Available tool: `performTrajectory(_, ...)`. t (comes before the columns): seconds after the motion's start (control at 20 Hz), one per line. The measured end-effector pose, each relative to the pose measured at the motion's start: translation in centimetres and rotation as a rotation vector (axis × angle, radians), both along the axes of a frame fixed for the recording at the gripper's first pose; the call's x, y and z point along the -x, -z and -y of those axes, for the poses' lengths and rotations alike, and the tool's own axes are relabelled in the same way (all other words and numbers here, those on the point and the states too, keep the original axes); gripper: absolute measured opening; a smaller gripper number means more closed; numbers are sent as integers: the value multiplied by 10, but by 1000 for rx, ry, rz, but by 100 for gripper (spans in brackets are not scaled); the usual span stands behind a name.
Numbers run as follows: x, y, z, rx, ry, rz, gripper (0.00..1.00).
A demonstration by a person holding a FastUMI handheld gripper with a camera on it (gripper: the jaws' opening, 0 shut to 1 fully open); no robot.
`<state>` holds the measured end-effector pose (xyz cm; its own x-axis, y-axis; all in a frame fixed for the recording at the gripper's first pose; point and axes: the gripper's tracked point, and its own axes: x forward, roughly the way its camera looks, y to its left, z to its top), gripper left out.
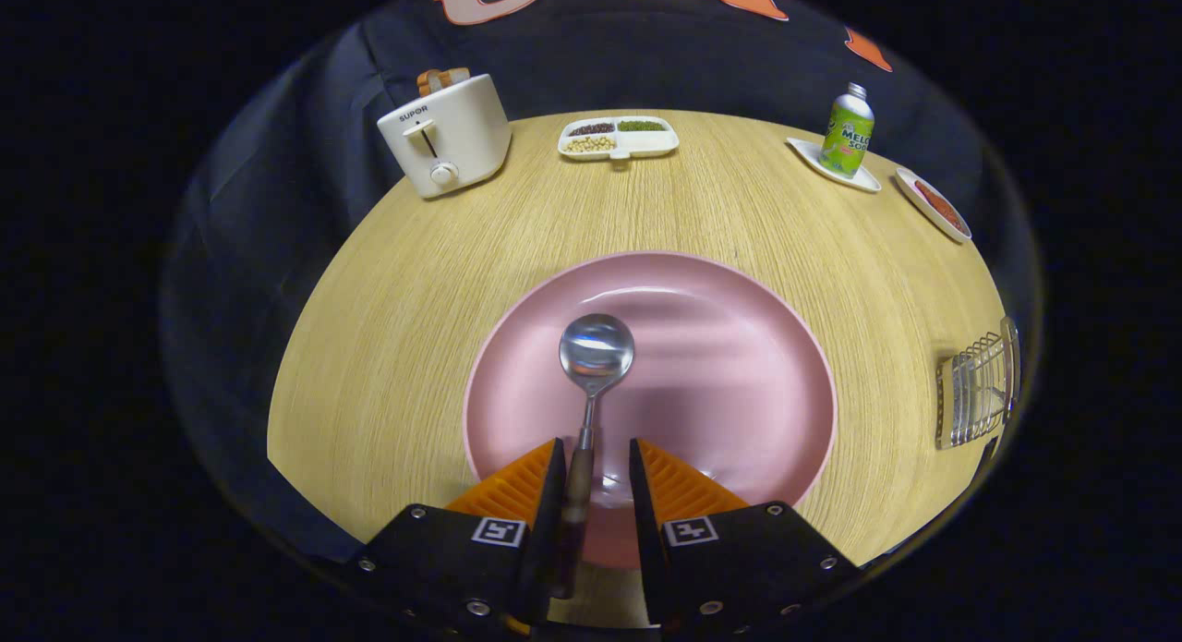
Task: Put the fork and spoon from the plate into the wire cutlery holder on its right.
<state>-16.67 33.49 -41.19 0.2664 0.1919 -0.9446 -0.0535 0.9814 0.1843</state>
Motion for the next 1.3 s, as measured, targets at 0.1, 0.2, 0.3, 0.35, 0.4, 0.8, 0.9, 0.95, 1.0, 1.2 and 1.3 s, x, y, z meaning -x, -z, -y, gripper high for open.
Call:
performTrajectory(0.1,-1,-1,2,13,-13,-11,31)
performTrajectory(0.2,0,2,4,37,-18,-22,20)
performTrajectory(0.3,1,2,4,40,-18,-34,11)
performTrajectory(0.35,1,0,3,34,-15,-38,10)
performTrajectory(0.4,0,-1,3,28,-8,-36,7)
performTrajectory(0.8,-32,-40,52,28,58,66,5)
performTrajectory(0.9,-44,-56,70,20,87,111,5)
performTrajectory(0.95,-50,-64,81,20,102,132,5)
performTrajectory(1.0,-55,-71,90,20,116,149,5)
performTrajectory(1.2,-74,-102,130,31,152,211,5)
performTrajectory(1.3,-80,-118,152,32,162,234,5)
